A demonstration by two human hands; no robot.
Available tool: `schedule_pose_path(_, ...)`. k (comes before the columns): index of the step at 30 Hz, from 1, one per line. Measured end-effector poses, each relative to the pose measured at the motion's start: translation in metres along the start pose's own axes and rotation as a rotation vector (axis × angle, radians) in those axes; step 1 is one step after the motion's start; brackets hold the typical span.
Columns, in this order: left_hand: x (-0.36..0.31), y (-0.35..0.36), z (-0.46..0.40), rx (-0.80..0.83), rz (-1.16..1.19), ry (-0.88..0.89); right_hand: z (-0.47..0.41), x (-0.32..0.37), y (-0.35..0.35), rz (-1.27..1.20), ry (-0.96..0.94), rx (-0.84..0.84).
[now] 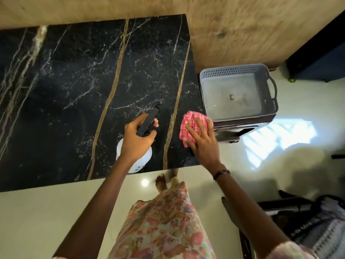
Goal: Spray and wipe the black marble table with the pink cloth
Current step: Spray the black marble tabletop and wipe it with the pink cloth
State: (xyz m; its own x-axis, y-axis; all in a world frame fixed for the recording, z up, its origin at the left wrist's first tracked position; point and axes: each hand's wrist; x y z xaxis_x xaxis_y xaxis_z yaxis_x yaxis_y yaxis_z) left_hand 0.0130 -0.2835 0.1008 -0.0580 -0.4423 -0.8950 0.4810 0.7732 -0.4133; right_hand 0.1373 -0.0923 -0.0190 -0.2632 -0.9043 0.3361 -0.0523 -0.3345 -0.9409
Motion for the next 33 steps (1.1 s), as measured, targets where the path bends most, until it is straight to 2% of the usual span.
schedule_pose_path(2, 0.001, 0.0, 0.009, 0.015, -0.003, 0.007, 0.038, 0.001, 0.003, 0.067, -0.056, 0.009)
schedule_pose_path(6, 0.002, -0.001, 0.031, 0.02, 0.004, 0.031, 0.088, 0.003, 0.006, 0.069, -0.049, 0.013)
schedule_pose_path(11, 0.005, -0.004, 0.053, 0.0, -0.001, 0.049, 0.075, -0.014, 0.007, 0.047, -0.085, 0.147)
schedule_pose_path(15, 0.007, -0.005, 0.07, -0.021, 0.012, 0.03, 0.044, -0.002, -0.002, -0.23, 0.143, -0.029)
schedule_pose_path(17, 0.007, -0.005, 0.077, -0.035, 0.011, 0.036, 0.04, 0.003, -0.003, -0.257, 0.172, -0.064)
schedule_pose_path(22, 0.01, -0.003, 0.092, -0.07, 0.025, 0.009, 0.074, 0.003, 0.008, -0.163, 0.121, -0.092)
schedule_pose_path(26, 0.013, 0.0, 0.106, -0.115, 0.047, -0.027, 0.101, -0.005, 0.015, -0.098, 0.069, -0.044)
schedule_pose_path(33, 0.018, 0.009, 0.127, -0.159, 0.083, -0.086, 0.07, 0.006, 0.007, 0.134, -0.112, 0.037)
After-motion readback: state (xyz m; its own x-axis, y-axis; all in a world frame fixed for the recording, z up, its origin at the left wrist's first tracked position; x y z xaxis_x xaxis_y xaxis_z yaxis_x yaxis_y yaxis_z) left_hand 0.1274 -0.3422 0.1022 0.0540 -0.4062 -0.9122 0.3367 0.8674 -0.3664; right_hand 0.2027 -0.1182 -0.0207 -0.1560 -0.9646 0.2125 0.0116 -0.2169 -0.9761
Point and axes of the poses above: each hand's wrist, its own z-axis away from the middle knuckle, its own y-axis out of the palm, x = y × z, and after that the axes turned 2 degrees about -z, right-handed
